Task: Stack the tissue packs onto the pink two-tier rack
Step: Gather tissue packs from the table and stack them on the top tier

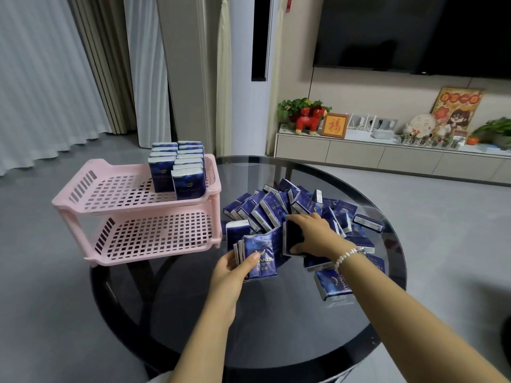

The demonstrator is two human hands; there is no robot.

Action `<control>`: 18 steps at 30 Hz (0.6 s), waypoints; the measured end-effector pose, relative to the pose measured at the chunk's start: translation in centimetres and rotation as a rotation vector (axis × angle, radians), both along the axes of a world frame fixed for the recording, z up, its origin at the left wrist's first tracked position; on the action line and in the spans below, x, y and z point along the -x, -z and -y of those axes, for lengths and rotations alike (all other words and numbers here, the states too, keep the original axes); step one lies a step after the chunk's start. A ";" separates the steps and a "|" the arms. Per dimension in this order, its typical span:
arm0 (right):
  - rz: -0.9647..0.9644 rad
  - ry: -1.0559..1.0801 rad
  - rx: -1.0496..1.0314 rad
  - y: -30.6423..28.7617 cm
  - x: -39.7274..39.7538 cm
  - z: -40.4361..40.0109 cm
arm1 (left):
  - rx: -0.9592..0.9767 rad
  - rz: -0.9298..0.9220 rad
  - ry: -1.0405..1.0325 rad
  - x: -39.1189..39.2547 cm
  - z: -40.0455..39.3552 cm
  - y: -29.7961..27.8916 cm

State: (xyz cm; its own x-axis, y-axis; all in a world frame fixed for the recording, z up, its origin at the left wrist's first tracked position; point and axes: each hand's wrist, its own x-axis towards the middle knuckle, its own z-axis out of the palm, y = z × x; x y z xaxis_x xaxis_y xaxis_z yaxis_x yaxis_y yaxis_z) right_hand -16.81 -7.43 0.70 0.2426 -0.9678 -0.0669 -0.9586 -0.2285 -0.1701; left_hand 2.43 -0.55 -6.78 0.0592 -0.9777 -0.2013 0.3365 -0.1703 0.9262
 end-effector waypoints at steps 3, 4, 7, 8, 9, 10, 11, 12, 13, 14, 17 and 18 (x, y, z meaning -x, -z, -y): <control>0.017 0.006 0.001 0.3 -0.2 0.4 | -0.011 -0.016 -0.001 0.0 0.1 0.0; 0.044 0.010 0.008 0.3 -0.2 0.4 | -0.014 -0.020 -0.004 0.0 0.1 0.0; 0.191 0.017 -0.008 0.2 -0.2 0.1 | -0.009 -0.031 -0.015 0.0 0.0 -0.1; 0.245 0.019 -0.018 0.1 -0.2 0.0 | -0.004 -0.033 -0.018 0.1 0.0 -0.2; 0.299 0.028 -0.028 0.0 -0.2 -0.2 | 0.000 -0.039 -0.019 0.2 -0.1 -0.4; 0.354 0.043 -0.034 -0.1 -0.2 -0.4 | -0.002 -0.042 -0.027 0.2 -0.2 -0.5; 0.410 0.060 -0.036 -0.2 -0.2 -0.6 | 0.001 -0.045 -0.037 0.1 -0.4 -0.5; 0.467 0.080 -0.034 -0.3 -0.2 -0.8 | 0.000 -0.043 -0.043 0.0 -0.5 -0.6; 0.534 0.102 -0.026 -0.5 -0.3 -1.2 | 0.002 -0.039 -0.047 0.0 -0.6 -0.7; 0.612 0.119 -0.016 -0.7 -0.3 -1.5 | 0.003 -0.028 -0.050 -0.1 -0.7 -0.7; 0.816 0.159 0.006 -1.5 -0.4 -2.8 | 0.007 -0.018 -0.077 -0.2 -1.0 -0.7; 0.884 0.179 -0.009 -1.7 -0.6 -3.3 | -0.003 -0.010 -0.078 -0.2 -1.1 -0.6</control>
State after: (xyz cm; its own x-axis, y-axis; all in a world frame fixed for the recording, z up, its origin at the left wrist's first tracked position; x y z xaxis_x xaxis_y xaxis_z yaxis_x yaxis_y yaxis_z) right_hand -16.25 -4.10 2.37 0.0544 -0.9964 0.0648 -0.4981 -0.0833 -0.8631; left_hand 2.68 0.51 -6.16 0.1336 -0.9696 -0.2048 0.3581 -0.1455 0.9223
